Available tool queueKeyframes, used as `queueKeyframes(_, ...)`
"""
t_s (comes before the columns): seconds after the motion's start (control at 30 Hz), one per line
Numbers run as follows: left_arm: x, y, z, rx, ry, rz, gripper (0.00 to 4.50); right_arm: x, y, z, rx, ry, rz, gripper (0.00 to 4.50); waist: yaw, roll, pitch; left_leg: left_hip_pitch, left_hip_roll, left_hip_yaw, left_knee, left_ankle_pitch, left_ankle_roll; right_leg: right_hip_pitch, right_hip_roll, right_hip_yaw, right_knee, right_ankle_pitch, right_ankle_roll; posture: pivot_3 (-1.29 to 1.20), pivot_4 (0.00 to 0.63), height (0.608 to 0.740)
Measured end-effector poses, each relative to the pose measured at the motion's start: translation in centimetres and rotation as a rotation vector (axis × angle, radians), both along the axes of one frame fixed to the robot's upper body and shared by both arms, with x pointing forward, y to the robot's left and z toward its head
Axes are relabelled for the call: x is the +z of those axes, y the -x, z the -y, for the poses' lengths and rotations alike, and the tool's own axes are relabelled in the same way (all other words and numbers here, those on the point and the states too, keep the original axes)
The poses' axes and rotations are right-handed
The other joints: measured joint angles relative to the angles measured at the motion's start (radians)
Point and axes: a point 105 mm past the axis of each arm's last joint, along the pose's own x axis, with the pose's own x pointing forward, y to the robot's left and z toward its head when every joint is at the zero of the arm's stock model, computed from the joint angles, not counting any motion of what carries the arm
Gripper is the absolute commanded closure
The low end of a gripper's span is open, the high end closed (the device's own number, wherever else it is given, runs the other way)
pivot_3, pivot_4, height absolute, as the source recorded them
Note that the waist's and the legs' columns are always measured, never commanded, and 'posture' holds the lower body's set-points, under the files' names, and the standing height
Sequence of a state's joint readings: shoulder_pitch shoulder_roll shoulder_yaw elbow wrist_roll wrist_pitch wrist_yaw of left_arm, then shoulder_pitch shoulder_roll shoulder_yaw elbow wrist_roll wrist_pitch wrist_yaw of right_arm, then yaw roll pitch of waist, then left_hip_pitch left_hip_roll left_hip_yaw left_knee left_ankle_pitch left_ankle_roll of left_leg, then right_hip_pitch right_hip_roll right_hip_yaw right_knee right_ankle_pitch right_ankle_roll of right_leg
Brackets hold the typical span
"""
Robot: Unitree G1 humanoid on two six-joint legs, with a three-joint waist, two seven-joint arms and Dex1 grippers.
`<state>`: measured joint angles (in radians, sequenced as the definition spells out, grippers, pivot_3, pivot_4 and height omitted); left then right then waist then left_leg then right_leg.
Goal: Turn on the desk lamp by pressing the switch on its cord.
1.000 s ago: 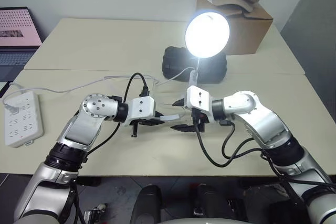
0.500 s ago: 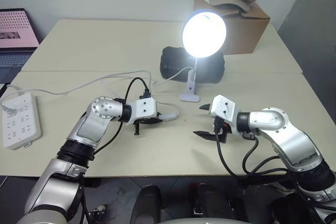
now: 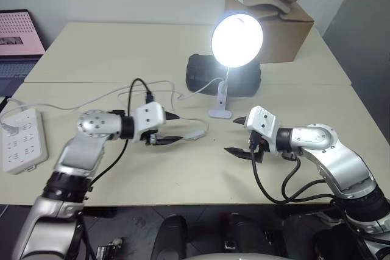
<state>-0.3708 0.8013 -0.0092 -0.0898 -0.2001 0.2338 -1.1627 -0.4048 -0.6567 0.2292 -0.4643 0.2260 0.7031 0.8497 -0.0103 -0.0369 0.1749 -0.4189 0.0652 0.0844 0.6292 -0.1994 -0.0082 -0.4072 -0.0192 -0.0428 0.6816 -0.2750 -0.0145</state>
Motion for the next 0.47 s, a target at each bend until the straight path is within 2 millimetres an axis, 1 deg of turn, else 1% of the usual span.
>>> queueKeyframes(0.07,-0.2,1.2,-2.0,0.089,-0.015,-0.039,1.37,0.5,0.2,0.6,0.010,-0.020,0.016,0.00,-0.002,0.000,0.000,0.001,0.000,0.000,0.000,0.000,0.000,0.001,-0.001,0.000,0.000,0.000,0.000,0.00,0.150,0.740)
queueKeyframes(0.13,-0.3,2.5,-3.5,0.169,0.003,-0.069,1.37,0.9,0.5,1.4,0.028,-0.038,0.037,0.00,0.000,0.000,0.000,0.001,0.000,0.000,0.000,0.000,0.000,0.001,-0.001,0.000,-0.001,0.000,0.000,0.00,0.150,0.740)
queueKeyframes(0.23,-0.2,4.3,-4.3,0.221,0.058,-0.105,1.37,1.3,1.1,2.8,0.050,-0.041,0.061,0.00,0.010,0.000,0.000,0.001,0.000,-0.001,0.000,0.000,0.000,0.001,-0.001,-0.001,-0.001,0.000,0.000,0.00,0.150,0.740)
queueKeyframes(0.33,-0.2,5.5,-4.8,0.243,0.070,-0.118,1.37,1.3,1.5,3.8,0.062,-0.027,0.060,0.00,0.011,0.000,0.000,0.002,0.000,-0.001,0.000,0.000,0.000,0.002,-0.002,-0.001,-0.001,0.000,0.000,0.00,0.150,0.740)
queueKeyframes(0.47,-0.6,6.0,-5.0,0.250,0.085,-0.140,1.37,1.2,1.7,4.0,0.080,-0.034,0.058,0.00,0.010,0.000,0.000,0.003,0.000,-0.001,0.000,0.000,0.000,0.002,-0.001,-0.001,-0.001,0.000,-0.001,0.00,0.150,0.740)
